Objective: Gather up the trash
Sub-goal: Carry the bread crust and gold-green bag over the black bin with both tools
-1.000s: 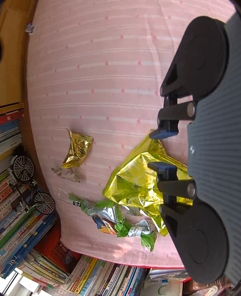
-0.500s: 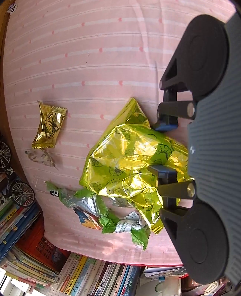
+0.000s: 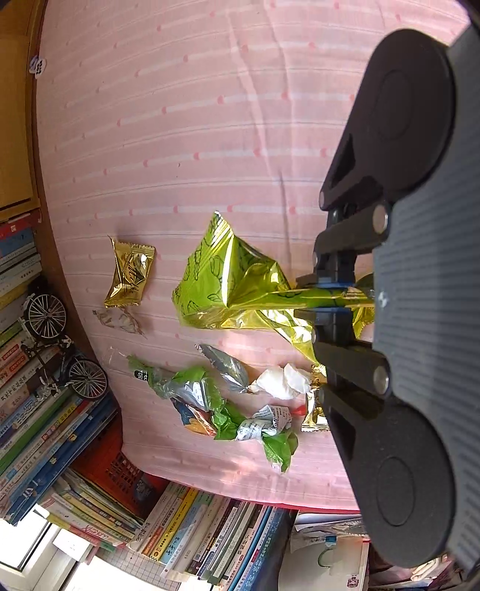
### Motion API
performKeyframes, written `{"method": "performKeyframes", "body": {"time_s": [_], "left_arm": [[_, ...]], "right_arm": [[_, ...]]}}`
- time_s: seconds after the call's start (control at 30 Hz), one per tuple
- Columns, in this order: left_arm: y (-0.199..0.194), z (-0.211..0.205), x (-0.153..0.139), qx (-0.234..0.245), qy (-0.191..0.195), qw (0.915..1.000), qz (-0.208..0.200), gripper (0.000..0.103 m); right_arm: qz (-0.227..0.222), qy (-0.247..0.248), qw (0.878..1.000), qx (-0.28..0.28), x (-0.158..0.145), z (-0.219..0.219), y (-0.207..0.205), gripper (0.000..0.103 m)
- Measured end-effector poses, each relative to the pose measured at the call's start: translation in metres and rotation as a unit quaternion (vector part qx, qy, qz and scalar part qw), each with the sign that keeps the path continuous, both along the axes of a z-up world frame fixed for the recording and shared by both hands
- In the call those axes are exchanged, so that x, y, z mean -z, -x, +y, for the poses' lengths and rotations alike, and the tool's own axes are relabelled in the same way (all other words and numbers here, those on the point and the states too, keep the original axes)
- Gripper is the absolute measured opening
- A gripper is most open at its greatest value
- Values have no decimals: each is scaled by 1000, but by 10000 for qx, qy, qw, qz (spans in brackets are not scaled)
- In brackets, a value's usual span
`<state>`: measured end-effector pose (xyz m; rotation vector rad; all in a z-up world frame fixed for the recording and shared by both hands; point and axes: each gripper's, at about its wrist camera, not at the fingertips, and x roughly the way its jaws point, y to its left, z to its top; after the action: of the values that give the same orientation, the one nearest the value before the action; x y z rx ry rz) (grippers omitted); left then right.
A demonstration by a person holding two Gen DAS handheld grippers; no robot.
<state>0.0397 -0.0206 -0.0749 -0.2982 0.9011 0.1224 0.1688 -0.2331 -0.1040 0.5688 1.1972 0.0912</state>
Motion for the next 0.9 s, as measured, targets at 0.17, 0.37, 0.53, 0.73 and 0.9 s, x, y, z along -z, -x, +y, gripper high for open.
{"method": "performKeyframes", "body": {"time_s": [0.17,0.37,0.53,0.73,0.9], "left_arm": [[32,7,-6,273,84,9995,-108,37],[96,32,-13,535,107,9984,-168,37],[151,63,-7,626,143,9979,-42,37],[208,100,7,631,127,9977,215,37],[240,125,25,573,189,9969,501,37]], "right_arm": [[-140,-4,9997,199,-16,-3,41,12],[-239,39,9991,362,-30,9,110,12],[-237,87,9993,287,-32,30,172,12],[-142,92,9998,43,-23,60,244,12],[17,295,9988,-395,-11,92,289,12]]}}
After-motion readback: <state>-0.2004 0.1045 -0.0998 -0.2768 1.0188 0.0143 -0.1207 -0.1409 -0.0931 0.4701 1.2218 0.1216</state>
